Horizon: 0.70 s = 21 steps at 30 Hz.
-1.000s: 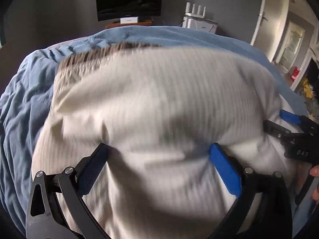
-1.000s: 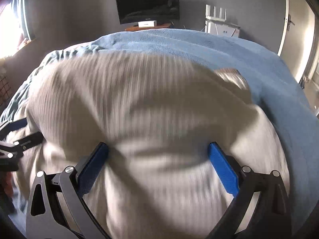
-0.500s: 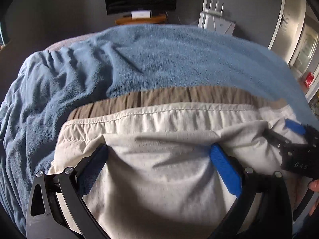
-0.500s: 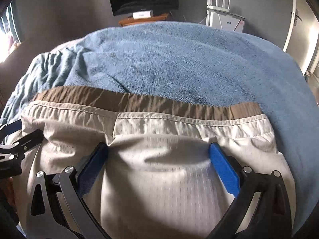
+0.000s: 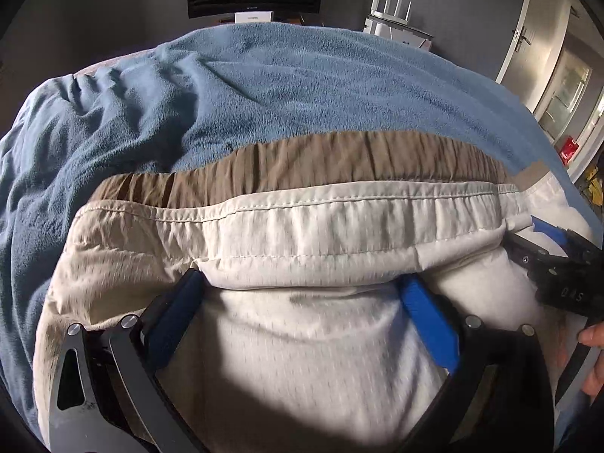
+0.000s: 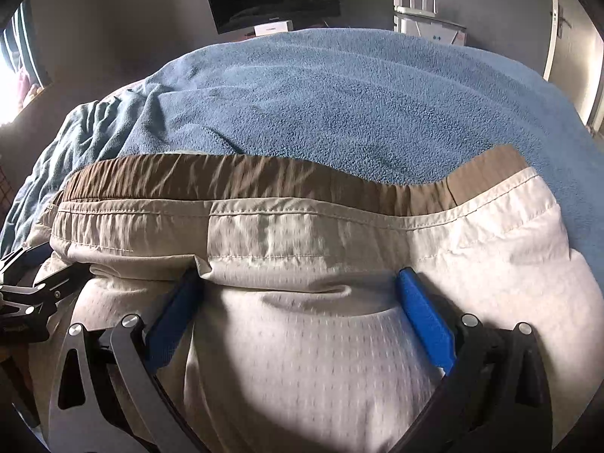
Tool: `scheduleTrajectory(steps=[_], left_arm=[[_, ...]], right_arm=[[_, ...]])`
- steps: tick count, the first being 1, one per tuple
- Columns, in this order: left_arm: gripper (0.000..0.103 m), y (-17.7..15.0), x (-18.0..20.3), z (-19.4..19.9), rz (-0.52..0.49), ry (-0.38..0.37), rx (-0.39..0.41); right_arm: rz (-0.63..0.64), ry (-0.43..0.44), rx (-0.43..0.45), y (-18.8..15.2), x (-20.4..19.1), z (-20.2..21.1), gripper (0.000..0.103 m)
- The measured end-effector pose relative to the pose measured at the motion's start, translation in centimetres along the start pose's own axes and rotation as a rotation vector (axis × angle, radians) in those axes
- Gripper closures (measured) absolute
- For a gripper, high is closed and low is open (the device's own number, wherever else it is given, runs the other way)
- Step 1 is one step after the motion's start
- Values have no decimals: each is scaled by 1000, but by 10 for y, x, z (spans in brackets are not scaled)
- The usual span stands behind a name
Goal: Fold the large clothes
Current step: 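Press the folded hem edge flat with both open tools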
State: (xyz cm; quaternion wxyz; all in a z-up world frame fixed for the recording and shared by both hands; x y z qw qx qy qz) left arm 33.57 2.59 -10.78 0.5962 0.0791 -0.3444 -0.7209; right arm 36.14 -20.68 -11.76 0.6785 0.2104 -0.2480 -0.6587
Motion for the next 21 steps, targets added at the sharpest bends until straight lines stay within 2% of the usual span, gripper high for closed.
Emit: scheduleTrajectory(steps=[7, 21], left_arm=[[5, -15, 5, -3, -28, 40, -57], [5, -21, 2, -4, -39, 40, -32]], right_arm=[[36, -36, 5, -9, -3, -1, 6], [40, -43, 11, -15, -5, -3, 6]])
Point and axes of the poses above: each gripper's, at about its wrist camera, not at the fingertips, and z roughly against the way its jaws point, x to its right, y to its top, the point moved 10 cm from there along -z, roughly the way its jaws point, and after that the axes turned 15 degrees about -y, right-handed, at the moved point
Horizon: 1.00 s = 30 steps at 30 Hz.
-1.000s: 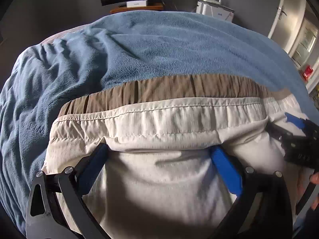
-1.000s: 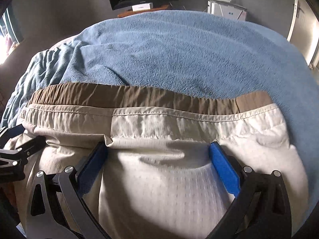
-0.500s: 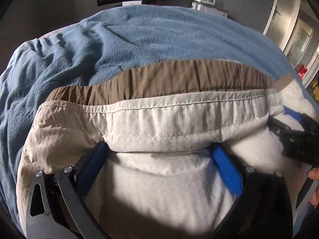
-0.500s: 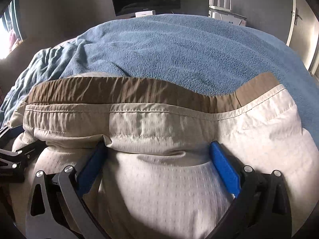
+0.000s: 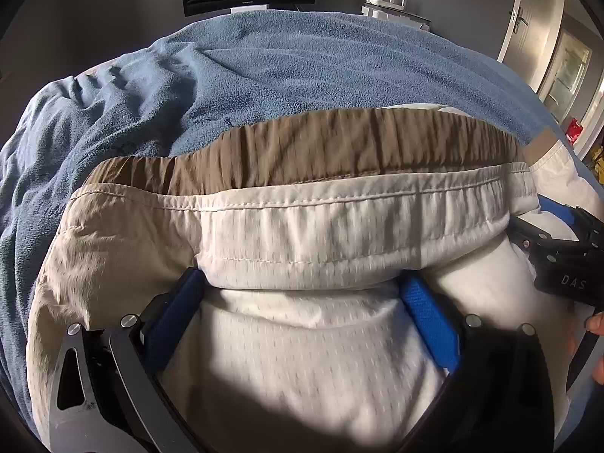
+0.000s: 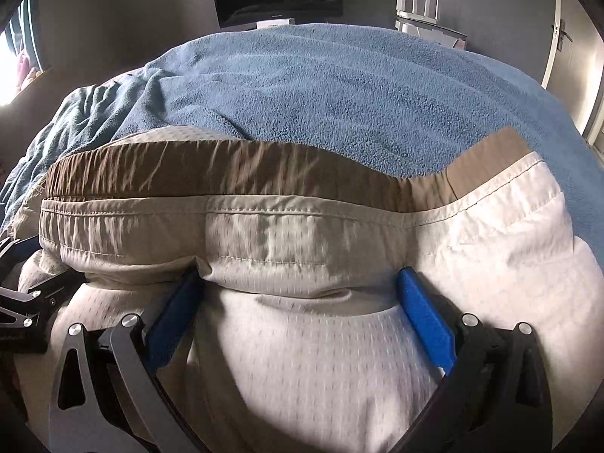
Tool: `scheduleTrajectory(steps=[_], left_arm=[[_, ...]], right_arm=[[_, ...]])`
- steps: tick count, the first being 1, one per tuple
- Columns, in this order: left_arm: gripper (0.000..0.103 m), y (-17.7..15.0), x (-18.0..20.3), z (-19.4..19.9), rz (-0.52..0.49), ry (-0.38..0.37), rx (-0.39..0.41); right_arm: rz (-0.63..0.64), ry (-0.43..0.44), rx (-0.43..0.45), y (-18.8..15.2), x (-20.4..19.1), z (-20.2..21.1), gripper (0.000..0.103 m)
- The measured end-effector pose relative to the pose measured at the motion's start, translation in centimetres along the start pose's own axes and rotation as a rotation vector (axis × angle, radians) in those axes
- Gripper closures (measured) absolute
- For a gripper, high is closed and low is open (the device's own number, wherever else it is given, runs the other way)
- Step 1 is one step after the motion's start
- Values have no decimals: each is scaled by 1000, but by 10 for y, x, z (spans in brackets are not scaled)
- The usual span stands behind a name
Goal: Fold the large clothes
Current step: 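Press the folded hem edge flat with both open tools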
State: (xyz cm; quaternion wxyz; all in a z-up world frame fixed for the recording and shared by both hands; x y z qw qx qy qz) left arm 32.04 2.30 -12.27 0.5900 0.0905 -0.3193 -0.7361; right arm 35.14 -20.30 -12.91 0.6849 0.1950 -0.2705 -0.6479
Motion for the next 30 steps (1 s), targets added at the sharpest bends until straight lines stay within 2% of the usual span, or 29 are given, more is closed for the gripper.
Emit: scheduleTrajectory(steps=[23, 30], left_arm=[[5, -2, 0, 2, -4, 0, 22], [5, -4, 1, 8, -14, -17, 87]], right_arm=[[-5, 4, 11, -1, 1, 1, 6], [-40, 10, 82, -1, 5, 16, 6]])
Point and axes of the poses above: each gripper's, at about its wrist camera, not at the fingertips, and z roughly against the way its jaws point, x to its right, y to its top, the point moved 10 cm from there along -z, roughly the way its jaws point, and after that the axes turned 15 degrees about -y, right-handed, at the moved point
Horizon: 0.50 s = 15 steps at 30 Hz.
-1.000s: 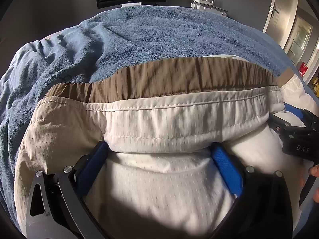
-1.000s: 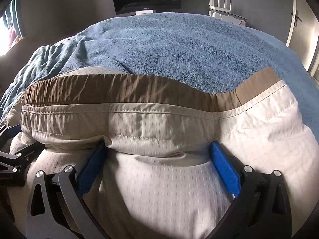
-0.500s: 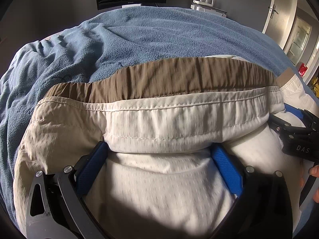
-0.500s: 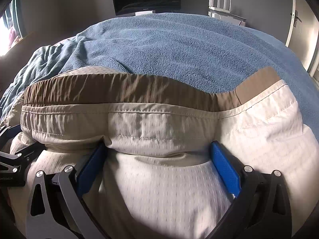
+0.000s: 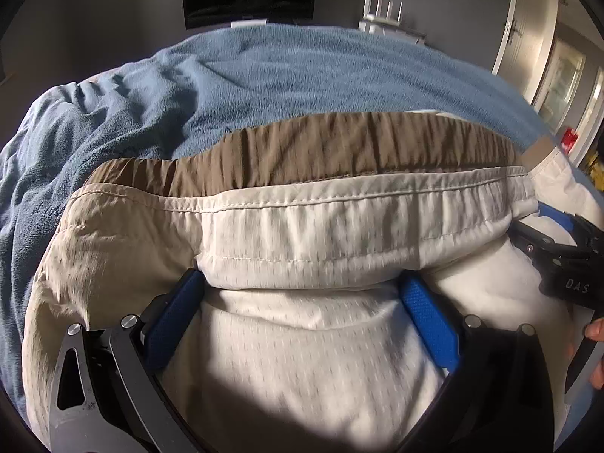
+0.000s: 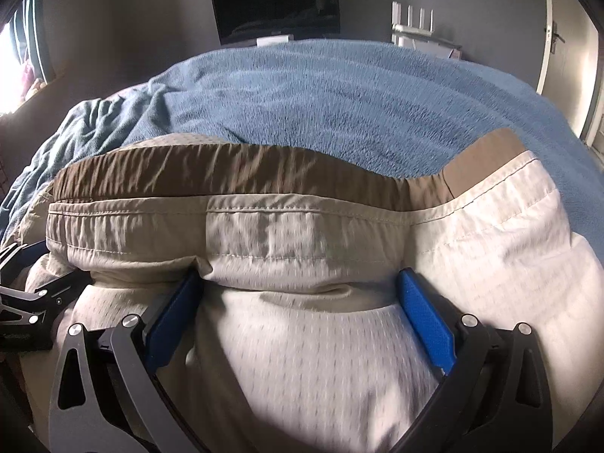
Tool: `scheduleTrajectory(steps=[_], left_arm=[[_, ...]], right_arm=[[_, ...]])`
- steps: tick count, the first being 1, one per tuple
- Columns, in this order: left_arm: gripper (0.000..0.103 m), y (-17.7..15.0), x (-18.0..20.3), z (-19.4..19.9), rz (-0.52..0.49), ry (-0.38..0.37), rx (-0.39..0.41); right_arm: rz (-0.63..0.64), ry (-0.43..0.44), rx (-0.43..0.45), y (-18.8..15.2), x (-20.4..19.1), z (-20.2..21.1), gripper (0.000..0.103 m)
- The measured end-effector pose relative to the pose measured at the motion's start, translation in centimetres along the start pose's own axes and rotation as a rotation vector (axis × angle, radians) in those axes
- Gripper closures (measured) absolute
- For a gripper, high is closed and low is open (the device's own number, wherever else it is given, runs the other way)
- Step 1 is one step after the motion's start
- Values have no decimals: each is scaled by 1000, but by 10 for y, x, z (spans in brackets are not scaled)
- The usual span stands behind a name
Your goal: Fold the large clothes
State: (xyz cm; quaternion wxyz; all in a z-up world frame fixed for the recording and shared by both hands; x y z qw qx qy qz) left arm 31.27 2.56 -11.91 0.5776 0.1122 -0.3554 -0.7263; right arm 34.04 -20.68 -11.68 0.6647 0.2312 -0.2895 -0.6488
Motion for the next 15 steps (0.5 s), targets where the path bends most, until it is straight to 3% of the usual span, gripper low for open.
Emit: scheduleTrajectory(steps=[5, 8, 10, 15], left_arm=[[7, 4, 5, 26, 2, -19, 69], [7, 6, 8, 59, 4, -73, 143], [7, 10, 3, 68, 24, -92, 152], [5, 25, -41, 45, 104, 75, 24]], right_arm=[[-28, 73, -3, 2, 16, 28, 6], [-44, 34, 27, 5, 54, 46, 6], [-43, -7, 24, 6, 80, 46, 6], [-32, -70, -155, 5, 112, -3, 6]])
Point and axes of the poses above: each gripper's, at about its wrist camera, not at the fingertips, and z roughly against the way its jaws point, x to its right, y to its top, the point moved 10 cm from there along -z, roughly the way its jaws point, and after that the axes turned 15 degrees about -y, right-handed, at the moved point
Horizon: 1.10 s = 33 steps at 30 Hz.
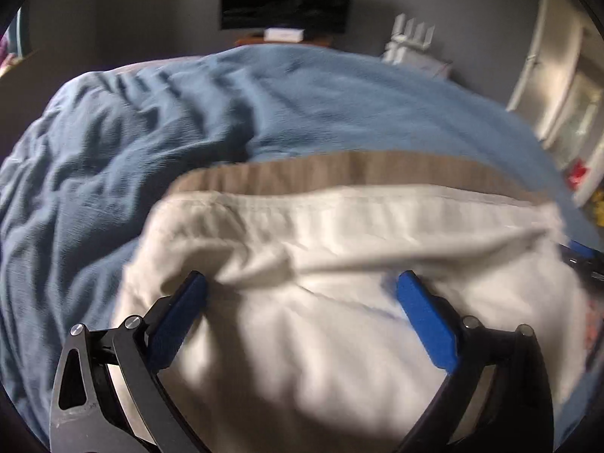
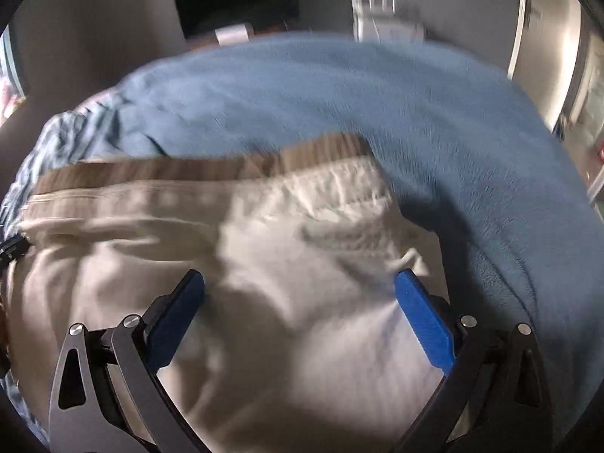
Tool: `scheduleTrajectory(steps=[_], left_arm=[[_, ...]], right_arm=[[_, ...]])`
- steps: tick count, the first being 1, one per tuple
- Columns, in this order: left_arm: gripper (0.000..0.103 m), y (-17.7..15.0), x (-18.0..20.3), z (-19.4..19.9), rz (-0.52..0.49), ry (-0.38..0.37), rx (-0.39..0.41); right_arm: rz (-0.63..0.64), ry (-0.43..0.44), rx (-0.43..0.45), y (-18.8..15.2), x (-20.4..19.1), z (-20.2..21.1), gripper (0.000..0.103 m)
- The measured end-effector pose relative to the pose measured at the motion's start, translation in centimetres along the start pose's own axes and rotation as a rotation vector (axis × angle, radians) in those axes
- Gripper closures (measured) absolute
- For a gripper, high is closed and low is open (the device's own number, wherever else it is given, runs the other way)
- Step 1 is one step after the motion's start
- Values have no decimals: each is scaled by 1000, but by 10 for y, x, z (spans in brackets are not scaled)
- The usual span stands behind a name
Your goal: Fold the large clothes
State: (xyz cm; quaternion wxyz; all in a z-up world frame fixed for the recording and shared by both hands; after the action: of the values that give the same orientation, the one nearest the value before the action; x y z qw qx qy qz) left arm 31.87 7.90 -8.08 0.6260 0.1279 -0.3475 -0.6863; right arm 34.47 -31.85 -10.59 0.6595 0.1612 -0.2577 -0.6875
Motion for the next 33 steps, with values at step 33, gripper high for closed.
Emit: scheduleTrajectory(steps=[33], left_arm=[[6, -145, 52, 70, -167, -97, -160]], right_arm=[[194, 45, 33, -148, 4, 87, 8]])
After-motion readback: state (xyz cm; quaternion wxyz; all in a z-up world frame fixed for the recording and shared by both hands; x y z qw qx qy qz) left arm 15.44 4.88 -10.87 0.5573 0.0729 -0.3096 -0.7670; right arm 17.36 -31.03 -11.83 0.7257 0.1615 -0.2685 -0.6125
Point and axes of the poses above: each gripper's, at about its wrist camera, not at the fingertips, and z roughly against the way its jaws point, x to its right, y to its top, the point moved 10 cm from there along -z, roughly the way its jaws point, and after that the axes turned 15 degrees about -y, right-handed, at the moved point
